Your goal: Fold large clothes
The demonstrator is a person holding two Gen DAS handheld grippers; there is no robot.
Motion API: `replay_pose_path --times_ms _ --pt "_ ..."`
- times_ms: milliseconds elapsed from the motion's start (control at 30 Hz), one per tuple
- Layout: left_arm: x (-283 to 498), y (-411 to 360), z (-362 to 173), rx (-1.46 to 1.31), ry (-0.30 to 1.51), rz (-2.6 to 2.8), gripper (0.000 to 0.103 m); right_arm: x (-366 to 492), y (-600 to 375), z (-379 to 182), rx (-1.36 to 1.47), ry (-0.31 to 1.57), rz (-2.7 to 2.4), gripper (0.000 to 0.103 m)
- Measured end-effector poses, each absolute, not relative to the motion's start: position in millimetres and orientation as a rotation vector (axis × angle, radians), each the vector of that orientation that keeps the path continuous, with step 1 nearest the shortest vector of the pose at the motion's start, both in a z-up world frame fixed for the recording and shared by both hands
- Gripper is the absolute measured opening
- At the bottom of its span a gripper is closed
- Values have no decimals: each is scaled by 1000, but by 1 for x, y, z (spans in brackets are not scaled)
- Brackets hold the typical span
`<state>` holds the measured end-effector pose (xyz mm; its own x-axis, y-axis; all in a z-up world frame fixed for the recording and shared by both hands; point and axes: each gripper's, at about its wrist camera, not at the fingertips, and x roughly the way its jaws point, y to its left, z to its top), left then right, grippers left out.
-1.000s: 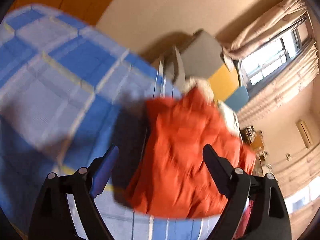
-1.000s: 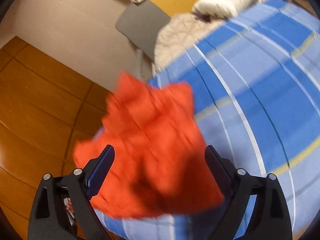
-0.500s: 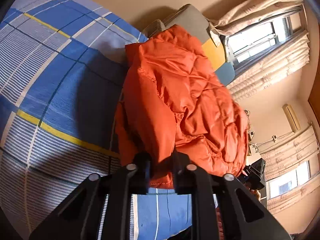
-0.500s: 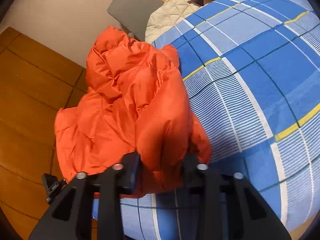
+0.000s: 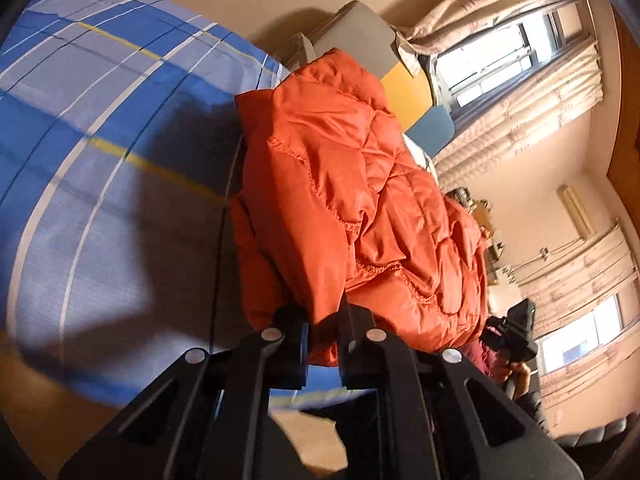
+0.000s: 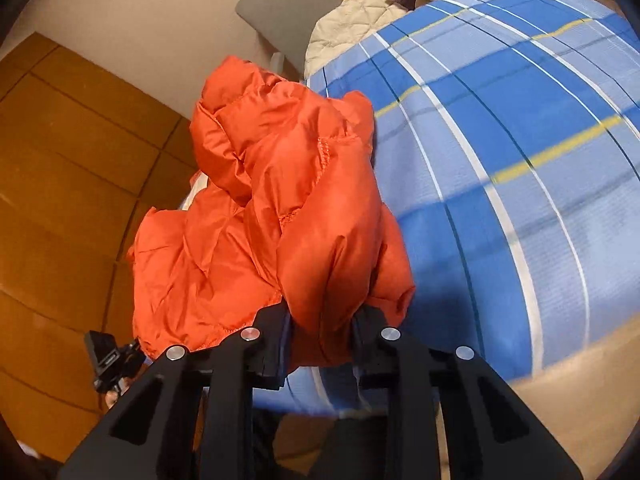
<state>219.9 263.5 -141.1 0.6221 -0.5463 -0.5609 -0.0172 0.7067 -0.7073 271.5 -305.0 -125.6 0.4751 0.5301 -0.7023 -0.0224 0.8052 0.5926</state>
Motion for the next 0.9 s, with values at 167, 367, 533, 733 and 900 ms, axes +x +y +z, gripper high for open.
replay_pose_path --times_ms 167,367,533,733,900 --pt "198 266 -133 -691 872 -289 63 264 -306 -120 492 1044 308 40" --pt "198 266 -88 -424 802 -157 80 263 -292 -83 269 972 234 69" --pt "227 252 -59 -271 766 -176 84 273 -261 -60 93 925 277 69" --pt "281 242 -52 -230 801 -222 86 305 -233 -49 -7 911 309 69" --pt "315 238 -57 -213 839 -238 86 339 -218 -51 -62 924 316 77"
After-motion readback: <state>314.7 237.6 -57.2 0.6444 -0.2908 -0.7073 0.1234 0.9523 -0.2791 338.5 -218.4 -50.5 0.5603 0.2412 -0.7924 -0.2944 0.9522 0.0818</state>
